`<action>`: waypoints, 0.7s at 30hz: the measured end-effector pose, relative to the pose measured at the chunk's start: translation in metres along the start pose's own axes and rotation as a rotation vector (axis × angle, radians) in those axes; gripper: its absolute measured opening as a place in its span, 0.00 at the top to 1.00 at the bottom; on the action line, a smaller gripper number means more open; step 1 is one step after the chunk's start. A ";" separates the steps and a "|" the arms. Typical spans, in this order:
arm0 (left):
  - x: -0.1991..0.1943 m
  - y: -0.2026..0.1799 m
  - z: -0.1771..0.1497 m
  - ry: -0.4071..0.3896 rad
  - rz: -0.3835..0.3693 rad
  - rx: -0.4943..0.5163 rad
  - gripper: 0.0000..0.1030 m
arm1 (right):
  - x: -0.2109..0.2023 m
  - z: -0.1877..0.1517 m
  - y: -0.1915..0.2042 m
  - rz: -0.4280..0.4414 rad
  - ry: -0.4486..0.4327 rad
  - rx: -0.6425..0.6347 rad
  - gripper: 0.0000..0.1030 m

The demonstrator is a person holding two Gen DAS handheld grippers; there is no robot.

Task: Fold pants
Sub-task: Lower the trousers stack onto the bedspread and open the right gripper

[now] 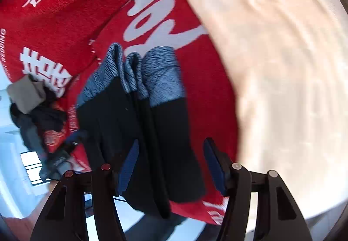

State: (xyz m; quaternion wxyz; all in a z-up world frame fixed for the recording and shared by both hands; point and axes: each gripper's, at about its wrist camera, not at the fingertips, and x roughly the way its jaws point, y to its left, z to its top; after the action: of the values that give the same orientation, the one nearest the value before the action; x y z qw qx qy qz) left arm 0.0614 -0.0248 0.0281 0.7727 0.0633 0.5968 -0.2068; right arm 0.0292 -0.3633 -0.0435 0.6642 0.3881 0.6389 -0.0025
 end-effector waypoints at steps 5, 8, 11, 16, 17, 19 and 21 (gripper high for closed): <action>-0.002 -0.030 0.007 -0.007 -0.081 0.049 0.00 | -0.031 -0.006 0.027 -0.063 -0.108 -0.117 0.84; 0.025 -0.044 0.000 0.018 -0.052 0.082 0.00 | -0.025 -0.005 0.051 -0.028 -0.121 -0.169 0.84; 0.059 -0.045 -0.011 0.066 0.025 0.079 0.00 | 0.001 -0.005 0.065 -0.081 -0.086 -0.203 0.84; 0.063 -0.040 -0.010 0.077 0.023 0.065 0.00 | 0.025 0.000 0.057 -0.131 -0.079 -0.191 0.85; 0.060 -0.041 -0.009 0.085 0.038 0.071 0.00 | 0.027 0.002 0.055 -0.121 -0.080 -0.183 0.84; 0.053 -0.044 -0.010 0.103 0.068 0.081 0.00 | 0.027 0.005 0.051 -0.100 -0.074 -0.158 0.84; 0.044 -0.045 -0.015 0.111 0.095 0.096 0.00 | 0.023 0.003 0.050 -0.093 -0.070 -0.149 0.85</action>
State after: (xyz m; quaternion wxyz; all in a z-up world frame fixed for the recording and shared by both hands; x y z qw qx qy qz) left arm 0.0395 -0.0710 -0.0110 0.7435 0.1398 0.6244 -0.1945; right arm 0.0609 -0.3188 -0.0375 0.7123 0.3074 0.6310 0.0005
